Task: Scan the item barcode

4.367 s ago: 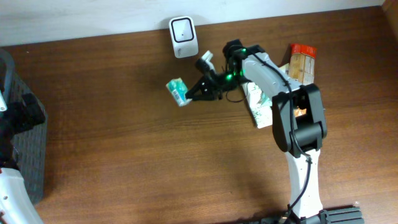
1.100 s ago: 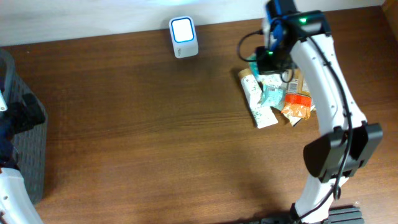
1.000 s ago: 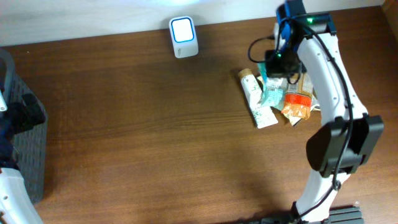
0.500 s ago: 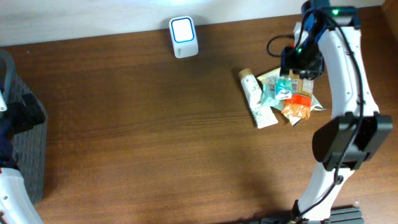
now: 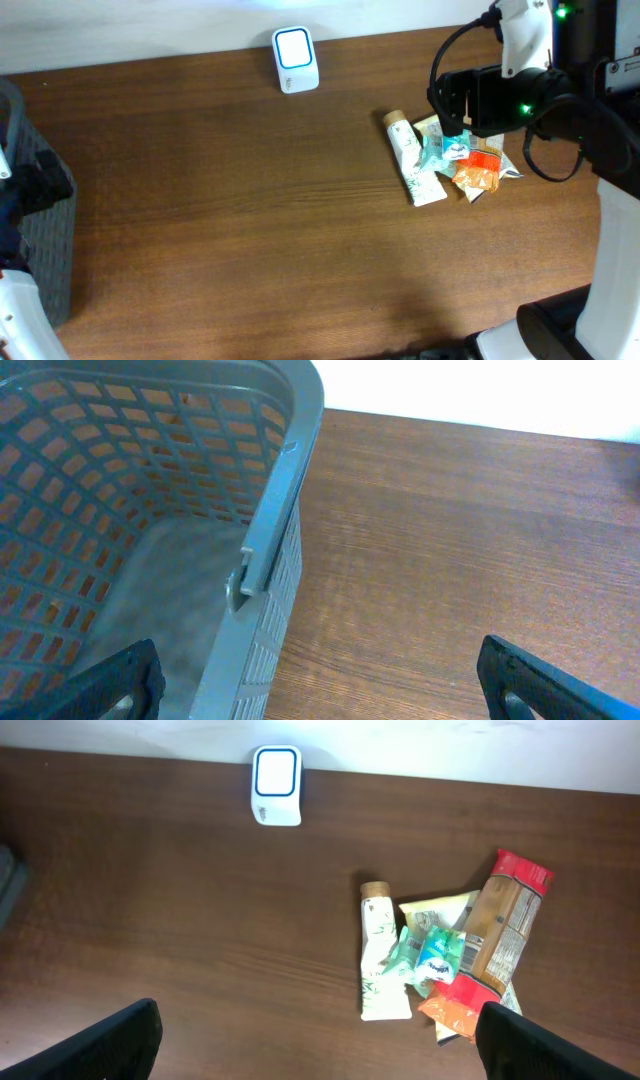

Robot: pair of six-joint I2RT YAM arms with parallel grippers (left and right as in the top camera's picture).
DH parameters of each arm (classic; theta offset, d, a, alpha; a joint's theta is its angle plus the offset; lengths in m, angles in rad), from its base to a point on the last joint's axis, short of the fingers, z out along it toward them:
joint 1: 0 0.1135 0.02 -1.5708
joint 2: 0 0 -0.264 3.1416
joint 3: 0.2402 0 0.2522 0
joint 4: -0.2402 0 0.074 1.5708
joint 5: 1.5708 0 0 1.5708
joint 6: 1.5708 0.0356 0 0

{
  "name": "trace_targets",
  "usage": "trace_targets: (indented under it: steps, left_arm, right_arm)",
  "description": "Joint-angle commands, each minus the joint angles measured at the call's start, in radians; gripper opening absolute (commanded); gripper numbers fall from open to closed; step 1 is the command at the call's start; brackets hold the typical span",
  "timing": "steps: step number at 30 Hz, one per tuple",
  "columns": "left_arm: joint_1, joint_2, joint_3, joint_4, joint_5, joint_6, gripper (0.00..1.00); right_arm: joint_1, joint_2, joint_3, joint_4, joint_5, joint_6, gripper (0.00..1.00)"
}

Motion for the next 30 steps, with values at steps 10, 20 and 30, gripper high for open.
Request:
trace_targets:
  steps: [10,20,30]
  left_arm:
    - [0.004,-0.006,0.012,0.001,0.003,0.012,0.99]
    - [0.004,-0.006,0.012,0.002,0.003,0.012,0.99]
    - [0.004,-0.006,0.012,0.001,0.003,0.011,0.99]
  right_arm:
    - [0.005,-0.236,-0.349,0.404,0.142,-0.084,0.99]
    - [-0.061,-0.872,-1.676,1.477,0.104,-0.143,0.99]
    - [-0.063,-1.411,-2.417,1.854,0.105,-0.143,0.99]
